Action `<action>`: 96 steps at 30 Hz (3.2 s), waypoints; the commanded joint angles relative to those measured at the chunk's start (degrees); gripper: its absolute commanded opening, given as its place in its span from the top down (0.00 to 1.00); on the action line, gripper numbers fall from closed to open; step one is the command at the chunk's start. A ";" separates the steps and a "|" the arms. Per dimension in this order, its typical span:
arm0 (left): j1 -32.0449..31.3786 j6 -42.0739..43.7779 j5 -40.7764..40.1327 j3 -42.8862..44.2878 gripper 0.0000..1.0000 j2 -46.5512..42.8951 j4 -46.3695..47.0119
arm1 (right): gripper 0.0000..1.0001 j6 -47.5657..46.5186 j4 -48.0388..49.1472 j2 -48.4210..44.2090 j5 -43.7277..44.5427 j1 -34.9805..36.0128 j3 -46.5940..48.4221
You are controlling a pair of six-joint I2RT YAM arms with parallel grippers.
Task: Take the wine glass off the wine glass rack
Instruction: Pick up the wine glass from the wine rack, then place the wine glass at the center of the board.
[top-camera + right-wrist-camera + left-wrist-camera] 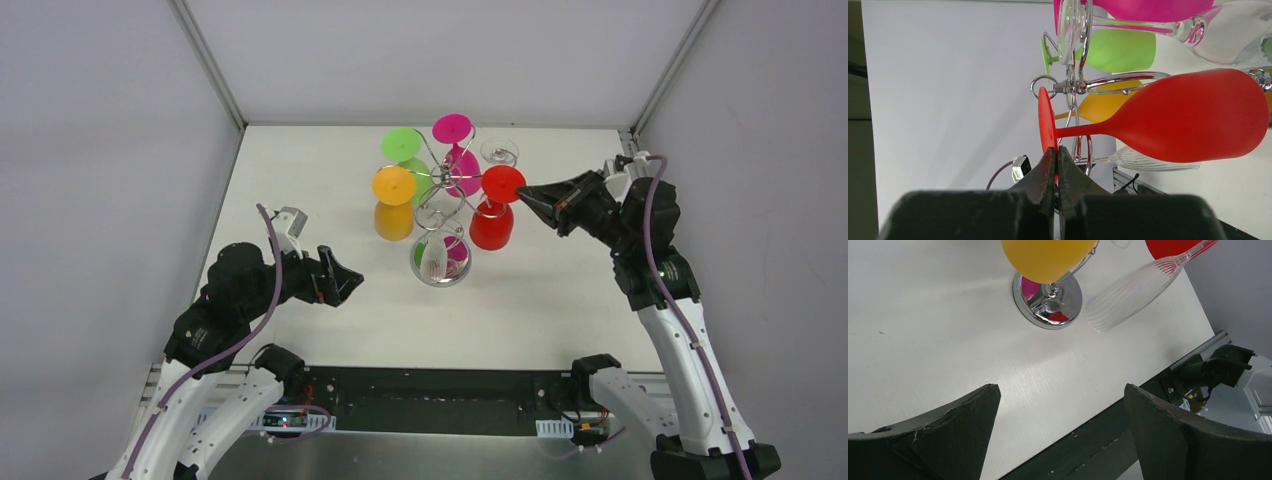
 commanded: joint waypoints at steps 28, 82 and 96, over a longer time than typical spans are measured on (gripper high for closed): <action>0.35 -14.69 7.78 4.89 0.00 -0.50 1.66 | 1.00 -18.98 -21.76 -17.37 -7.63 -2.35 2.51; 0.36 -40.88 24.35 -5.03 0.00 -9.11 0.16 | 1.00 -67.32 -11.17 9.93 50.40 82.21 12.44; 0.36 -40.58 28.65 -7.57 0.02 -11.67 0.81 | 1.00 -83.85 -0.68 14.96 52.83 89.02 9.86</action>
